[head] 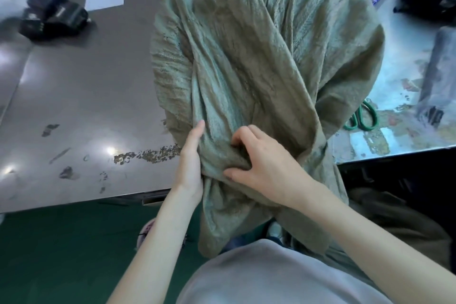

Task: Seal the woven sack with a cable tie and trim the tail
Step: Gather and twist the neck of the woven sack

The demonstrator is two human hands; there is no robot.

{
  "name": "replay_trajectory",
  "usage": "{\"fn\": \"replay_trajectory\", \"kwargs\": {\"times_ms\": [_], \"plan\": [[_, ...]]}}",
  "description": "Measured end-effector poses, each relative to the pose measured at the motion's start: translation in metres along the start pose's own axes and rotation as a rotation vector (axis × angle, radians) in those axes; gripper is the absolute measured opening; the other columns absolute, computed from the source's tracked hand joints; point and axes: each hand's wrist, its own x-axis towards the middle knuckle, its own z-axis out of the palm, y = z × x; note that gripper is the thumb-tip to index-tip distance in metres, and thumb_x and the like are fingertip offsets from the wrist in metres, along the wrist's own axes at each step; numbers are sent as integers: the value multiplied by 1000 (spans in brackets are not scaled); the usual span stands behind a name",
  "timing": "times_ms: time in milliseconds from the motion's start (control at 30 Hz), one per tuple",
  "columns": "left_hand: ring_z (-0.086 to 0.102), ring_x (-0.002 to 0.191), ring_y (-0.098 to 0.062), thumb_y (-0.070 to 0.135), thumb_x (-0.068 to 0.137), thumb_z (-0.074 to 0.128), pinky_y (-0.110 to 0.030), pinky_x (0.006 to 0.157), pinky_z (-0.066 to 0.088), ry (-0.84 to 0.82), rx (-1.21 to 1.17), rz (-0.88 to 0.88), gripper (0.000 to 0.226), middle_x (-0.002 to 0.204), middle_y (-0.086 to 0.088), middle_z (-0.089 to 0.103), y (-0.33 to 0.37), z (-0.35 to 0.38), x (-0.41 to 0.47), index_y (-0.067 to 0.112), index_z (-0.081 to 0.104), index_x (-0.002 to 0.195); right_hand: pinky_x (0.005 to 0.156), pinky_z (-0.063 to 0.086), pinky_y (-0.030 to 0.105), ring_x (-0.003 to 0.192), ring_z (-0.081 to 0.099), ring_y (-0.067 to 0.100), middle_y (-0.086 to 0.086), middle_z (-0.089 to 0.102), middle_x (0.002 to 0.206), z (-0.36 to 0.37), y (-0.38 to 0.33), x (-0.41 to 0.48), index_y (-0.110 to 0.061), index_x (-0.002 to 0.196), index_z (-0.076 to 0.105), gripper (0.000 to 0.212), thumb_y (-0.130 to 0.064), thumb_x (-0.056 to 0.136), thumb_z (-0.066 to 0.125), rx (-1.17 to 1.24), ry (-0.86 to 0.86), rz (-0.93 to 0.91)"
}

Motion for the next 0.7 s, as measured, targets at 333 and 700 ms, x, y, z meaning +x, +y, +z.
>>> {"fn": "replay_trajectory", "kwargs": {"times_ms": [333,700], "plan": [[73,80,-17,17,91,60,-25,59,56,132,244,64,25,92,-4,76,3,-22,17,11,64,116,65,39,30,70,49,8,-6,52,71,-34,46,-5,-20,78,49,21,-6,64,56,580,339,183],[64,99,-32,-1,82,54,-43,86,53,263,510,43,29,107,-14,68,4,-41,23,5,62,109,66,54,25,82,69,11,-6,73,88,-28,71,-22,-25,101,56,57,24,79,39,815,382,285]]}}
